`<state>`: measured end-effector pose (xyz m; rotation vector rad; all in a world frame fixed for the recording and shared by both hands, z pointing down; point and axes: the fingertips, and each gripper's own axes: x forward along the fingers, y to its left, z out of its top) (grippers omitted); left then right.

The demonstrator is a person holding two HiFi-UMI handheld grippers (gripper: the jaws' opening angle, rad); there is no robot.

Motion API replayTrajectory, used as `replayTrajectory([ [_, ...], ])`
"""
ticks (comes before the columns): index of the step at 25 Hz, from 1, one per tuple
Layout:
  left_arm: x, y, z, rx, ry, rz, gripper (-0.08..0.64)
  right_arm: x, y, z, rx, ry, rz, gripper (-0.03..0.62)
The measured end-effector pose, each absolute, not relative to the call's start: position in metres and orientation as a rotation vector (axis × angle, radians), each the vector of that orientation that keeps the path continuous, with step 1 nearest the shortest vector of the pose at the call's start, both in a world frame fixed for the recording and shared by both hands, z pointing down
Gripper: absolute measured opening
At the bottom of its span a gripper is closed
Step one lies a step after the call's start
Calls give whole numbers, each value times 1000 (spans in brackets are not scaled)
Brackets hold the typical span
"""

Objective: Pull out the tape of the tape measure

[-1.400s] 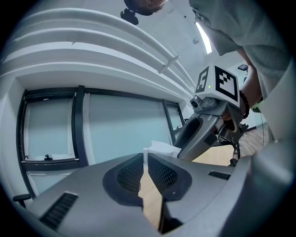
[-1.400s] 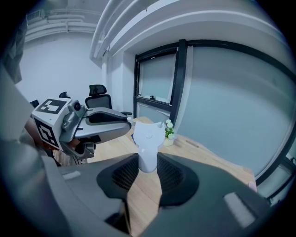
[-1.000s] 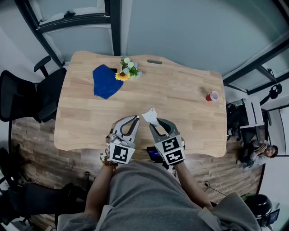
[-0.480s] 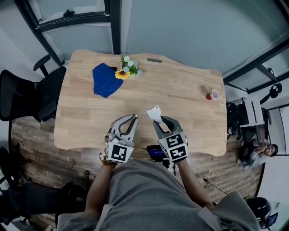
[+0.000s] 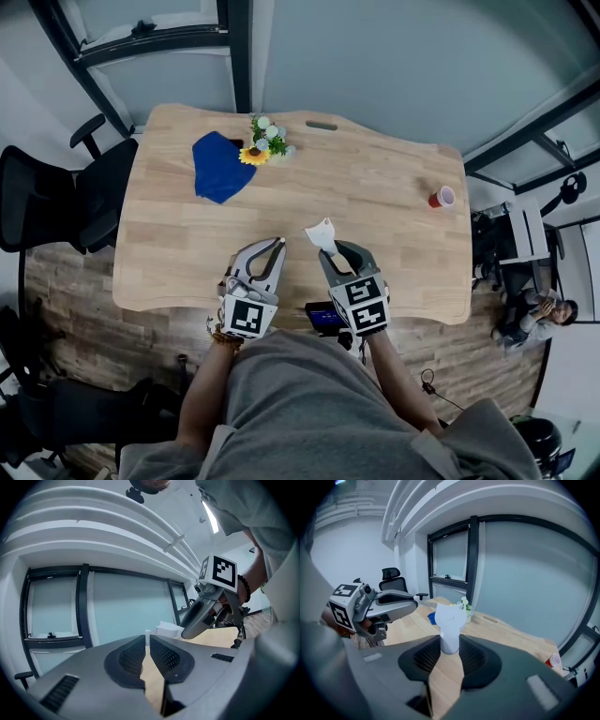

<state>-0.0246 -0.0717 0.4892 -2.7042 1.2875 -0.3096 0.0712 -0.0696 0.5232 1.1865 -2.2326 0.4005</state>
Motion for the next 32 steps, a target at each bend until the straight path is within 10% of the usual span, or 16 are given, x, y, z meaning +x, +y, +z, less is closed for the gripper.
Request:
replayTrajectory([
  [32, -39, -81, 494, -2714, 1381, -314, 35, 89, -77, 536, 1237, -2180, 456, 132],
])
